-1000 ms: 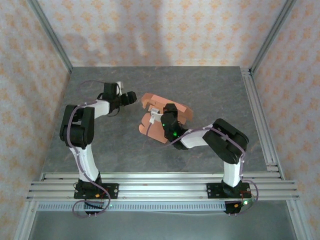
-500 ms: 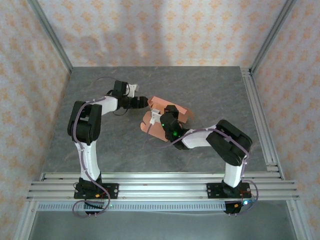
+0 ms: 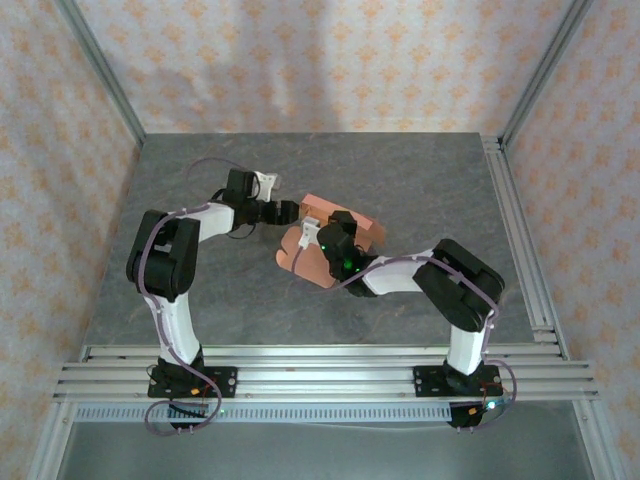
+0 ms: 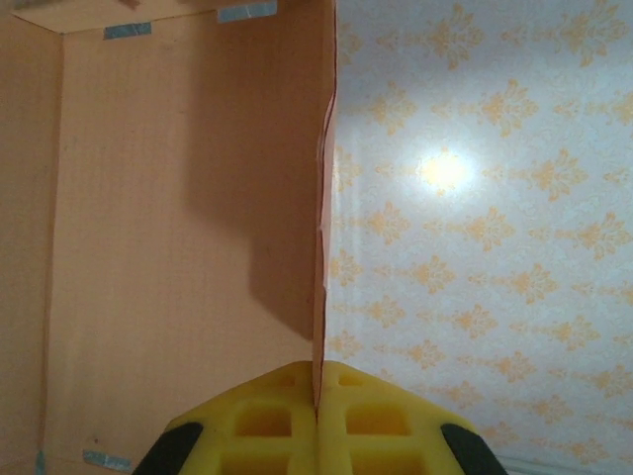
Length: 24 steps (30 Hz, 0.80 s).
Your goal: Fold the paper box
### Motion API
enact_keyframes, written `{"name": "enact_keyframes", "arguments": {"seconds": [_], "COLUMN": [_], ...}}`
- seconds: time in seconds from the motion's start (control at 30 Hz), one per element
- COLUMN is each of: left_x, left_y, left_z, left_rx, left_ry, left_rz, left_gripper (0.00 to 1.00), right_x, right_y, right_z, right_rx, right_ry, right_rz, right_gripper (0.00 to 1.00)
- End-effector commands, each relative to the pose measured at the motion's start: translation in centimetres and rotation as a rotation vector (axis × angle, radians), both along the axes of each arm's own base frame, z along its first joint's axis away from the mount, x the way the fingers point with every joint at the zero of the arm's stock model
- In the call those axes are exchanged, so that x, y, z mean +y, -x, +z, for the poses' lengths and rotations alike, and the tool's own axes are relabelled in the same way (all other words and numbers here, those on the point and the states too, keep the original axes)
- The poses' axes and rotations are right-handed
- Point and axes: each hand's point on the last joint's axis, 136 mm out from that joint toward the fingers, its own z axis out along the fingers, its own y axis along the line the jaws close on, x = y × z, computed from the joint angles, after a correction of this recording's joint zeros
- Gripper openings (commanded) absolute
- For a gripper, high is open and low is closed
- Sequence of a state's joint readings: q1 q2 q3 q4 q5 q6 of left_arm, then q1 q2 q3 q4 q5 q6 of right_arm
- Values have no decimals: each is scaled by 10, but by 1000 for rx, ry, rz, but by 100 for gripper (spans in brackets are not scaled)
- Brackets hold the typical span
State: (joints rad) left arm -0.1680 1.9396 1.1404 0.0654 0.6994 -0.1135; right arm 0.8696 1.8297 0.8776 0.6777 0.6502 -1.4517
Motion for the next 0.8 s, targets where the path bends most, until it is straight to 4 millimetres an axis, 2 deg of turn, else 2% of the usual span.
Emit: {"name": "enact_keyframes", "arguments": {"seconds": [0.0,0.03,0.43,0.77], "left_x": [-6,-6,-1,-10], "left_y": [4,4,22,32], "left_z": [8,19,15,16], "left_rx": [-58,-83,-76,-76], "left_ry": [-15,-16,-65,-23], "left_rz": [-56,-55,-88,-151], "left_gripper": [83,84,86,86], "right_x": [4,3,4,-1], "right_y": [-3,-3,-8,-8], "right_z": [4,3,1,-4], "right_rx": [17,20,49,67], "right_ry": [-30,-31,-68,-77], "right_rz": [0,-4,-12,-27], "right_gripper": [0,0,0,0]}}
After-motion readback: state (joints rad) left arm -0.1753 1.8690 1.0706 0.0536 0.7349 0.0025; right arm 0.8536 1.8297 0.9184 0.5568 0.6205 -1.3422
